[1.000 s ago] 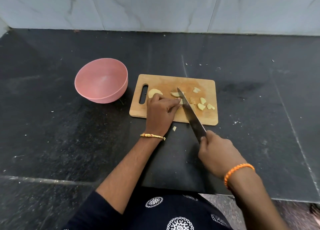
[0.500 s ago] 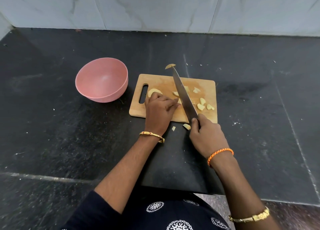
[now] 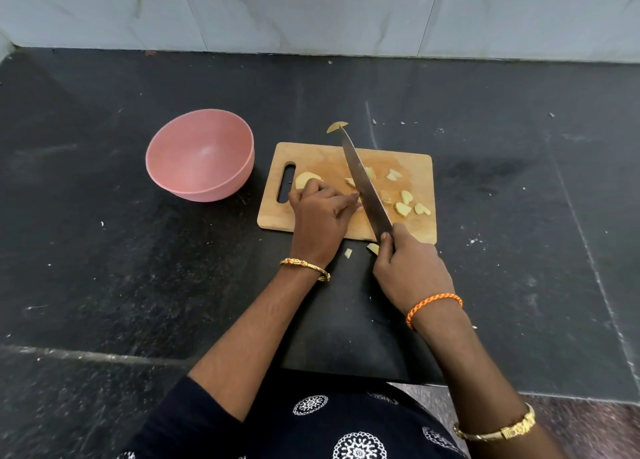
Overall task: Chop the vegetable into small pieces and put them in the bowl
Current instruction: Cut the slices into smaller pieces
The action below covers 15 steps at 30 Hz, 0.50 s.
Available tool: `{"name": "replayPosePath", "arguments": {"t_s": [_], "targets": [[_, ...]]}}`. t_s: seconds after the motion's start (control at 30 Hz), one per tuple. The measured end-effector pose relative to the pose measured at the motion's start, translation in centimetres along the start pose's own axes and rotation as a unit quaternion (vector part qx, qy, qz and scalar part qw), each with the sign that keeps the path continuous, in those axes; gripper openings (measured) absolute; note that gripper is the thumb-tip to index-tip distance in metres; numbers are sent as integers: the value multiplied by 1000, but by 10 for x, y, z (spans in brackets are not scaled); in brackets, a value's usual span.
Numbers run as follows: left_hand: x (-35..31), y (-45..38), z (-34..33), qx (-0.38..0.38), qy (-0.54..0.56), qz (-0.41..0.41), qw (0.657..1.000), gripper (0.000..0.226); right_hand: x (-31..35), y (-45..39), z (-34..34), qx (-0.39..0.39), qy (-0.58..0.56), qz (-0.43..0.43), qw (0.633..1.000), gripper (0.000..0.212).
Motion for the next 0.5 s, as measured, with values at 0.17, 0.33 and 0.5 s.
{"name": "replayPosePath", "arguments": {"t_s": [0.17,0.33,0.5], "targets": [[-2,0,2,0,-16,-19,1000,12,9,2,-1,28,53,-15,998,13],[-3,0,3,3,-15,10,1000,12,7,11,-5,73,66,-39,994,7],[-2,-2,6,0,-16,16,1000,8,-9,32,13,89,42,-48,994,19]]}}
Point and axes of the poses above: each hand's wrist, its own y-axis away from the middle knuckle, its own z-axis out of the back of the hand, x = y × z, the point moved 1 cm from there along -y, towards the middle knuckle, and after that the axes turned 4 degrees about z, right-handed, at the moved point
